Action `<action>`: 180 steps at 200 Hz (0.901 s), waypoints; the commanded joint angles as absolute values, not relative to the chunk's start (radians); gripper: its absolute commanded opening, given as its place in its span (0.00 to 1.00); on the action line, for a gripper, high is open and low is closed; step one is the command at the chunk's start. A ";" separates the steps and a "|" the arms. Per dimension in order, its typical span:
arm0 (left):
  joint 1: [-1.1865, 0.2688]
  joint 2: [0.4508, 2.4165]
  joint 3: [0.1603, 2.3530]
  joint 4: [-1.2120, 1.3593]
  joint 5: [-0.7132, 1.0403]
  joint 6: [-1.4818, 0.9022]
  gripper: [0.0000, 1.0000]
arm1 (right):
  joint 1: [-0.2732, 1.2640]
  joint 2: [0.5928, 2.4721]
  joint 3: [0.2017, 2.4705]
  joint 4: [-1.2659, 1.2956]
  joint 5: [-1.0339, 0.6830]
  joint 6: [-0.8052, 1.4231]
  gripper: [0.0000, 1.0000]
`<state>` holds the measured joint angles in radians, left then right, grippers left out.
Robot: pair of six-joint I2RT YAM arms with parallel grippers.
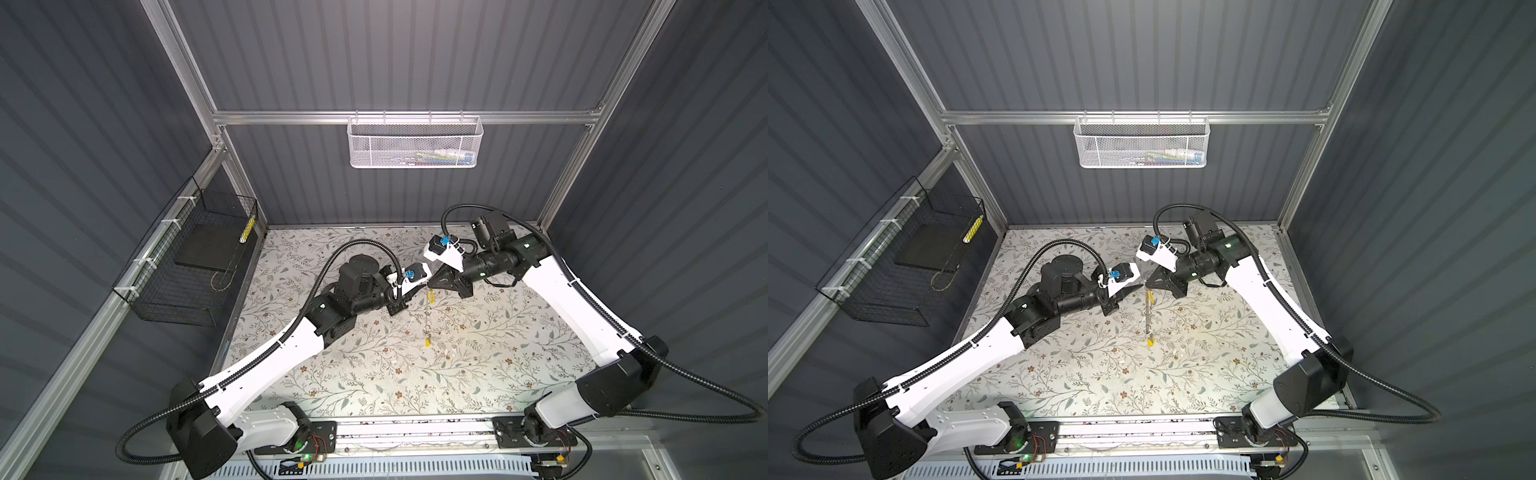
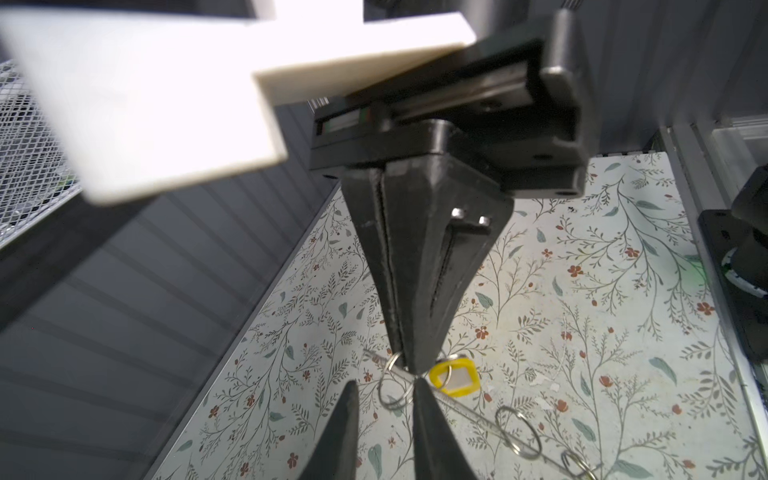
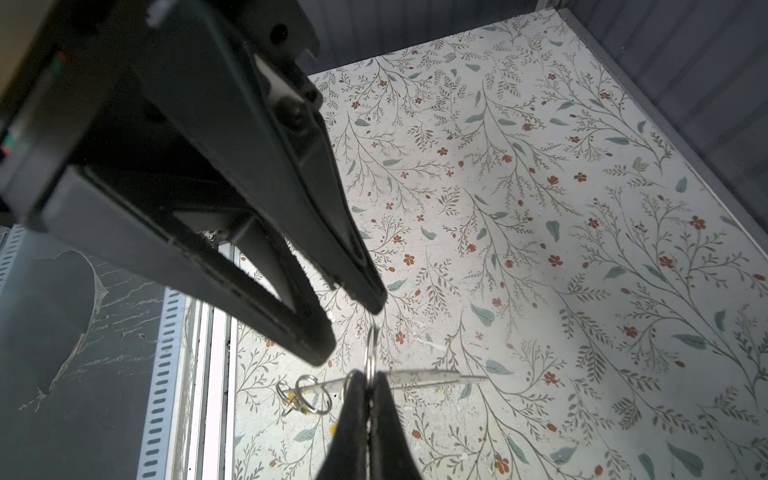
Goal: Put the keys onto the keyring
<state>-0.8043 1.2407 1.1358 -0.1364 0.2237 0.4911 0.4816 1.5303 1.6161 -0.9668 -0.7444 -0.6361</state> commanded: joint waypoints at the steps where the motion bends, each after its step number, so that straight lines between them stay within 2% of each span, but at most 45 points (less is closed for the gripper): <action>1: -0.803 1.283 1.232 -0.239 0.230 0.509 0.24 | 0.492 1.525 1.631 -0.991 -0.757 -0.653 0.00; 55: -0.804 1.350 1.295 -0.328 0.254 0.497 0.23 | 0.495 1.506 1.614 -0.976 -0.756 -0.652 0.00; 159: -0.799 1.325 1.295 -0.381 0.266 0.535 0.22 | 0.496 1.494 1.596 -0.959 -0.762 -0.653 0.00; 180: -0.776 1.309 1.292 -0.387 0.311 0.542 0.22 | 0.496 1.493 1.589 -0.950 -0.764 -0.652 0.00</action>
